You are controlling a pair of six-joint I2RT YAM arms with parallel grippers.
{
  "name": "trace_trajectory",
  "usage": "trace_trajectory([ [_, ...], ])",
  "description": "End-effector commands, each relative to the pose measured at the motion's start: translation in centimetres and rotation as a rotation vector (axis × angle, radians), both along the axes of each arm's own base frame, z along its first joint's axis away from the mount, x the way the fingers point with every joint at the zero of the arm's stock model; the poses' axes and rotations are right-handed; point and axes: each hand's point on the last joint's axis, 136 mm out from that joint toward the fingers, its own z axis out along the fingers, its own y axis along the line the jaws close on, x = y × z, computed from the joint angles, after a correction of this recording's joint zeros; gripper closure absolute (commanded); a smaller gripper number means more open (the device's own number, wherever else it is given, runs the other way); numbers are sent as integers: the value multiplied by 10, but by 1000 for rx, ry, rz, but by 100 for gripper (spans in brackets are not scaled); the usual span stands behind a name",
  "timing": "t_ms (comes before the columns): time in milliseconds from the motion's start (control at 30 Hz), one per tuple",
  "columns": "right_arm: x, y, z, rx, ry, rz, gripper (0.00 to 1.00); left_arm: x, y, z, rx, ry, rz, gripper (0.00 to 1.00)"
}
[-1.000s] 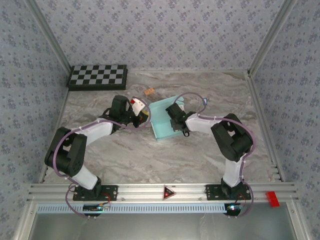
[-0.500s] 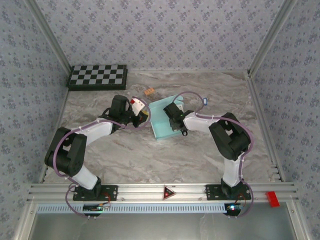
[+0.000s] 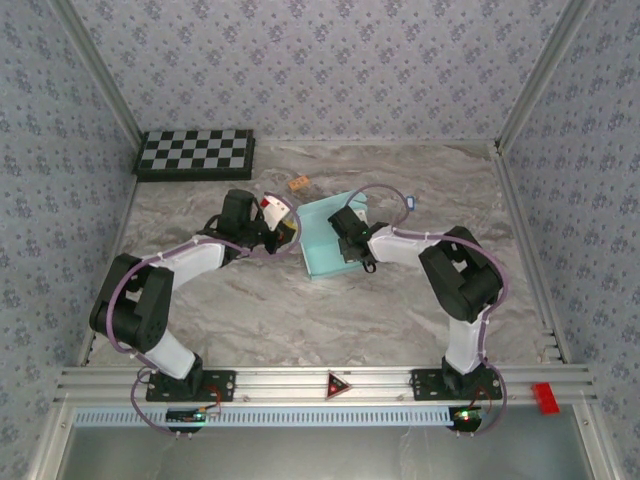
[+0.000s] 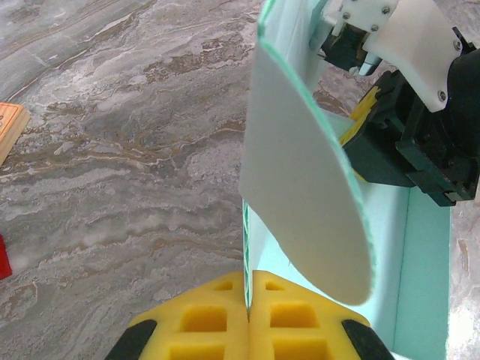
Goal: Fold the paper box
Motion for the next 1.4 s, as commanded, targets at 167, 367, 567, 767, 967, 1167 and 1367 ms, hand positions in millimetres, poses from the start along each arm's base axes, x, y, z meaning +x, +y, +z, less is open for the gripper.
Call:
trace_trajectory([
  [167, -20, -22, -24, -36, 117, -35, 83, -10, 2, -4, 11, 44, -40, 100],
  [367, -21, -19, -18, -15, 114, -31, 78, -11, 3, -5, 18, 41, -39, 100],
  [567, -21, -17, -9, 9, 105, -25, 72, -11, 3, -4, 17, 37, -40, 100],
  [767, -24, -11, -2, 54, 101, -10, 65, -10, 3, -4, 16, 32, -43, 100],
  [967, -25, -12, 4, 60, 101, -6, 59, -11, 3, -4, 15, 32, -45, 100],
  [1167, -28, -15, 12, 56, 101, 3, 57, -10, 2, -3, 15, 29, -45, 100],
  [1367, -32, -21, 13, 39, 119, 3, 57, -10, 2, -4, 16, 31, -46, 100],
])
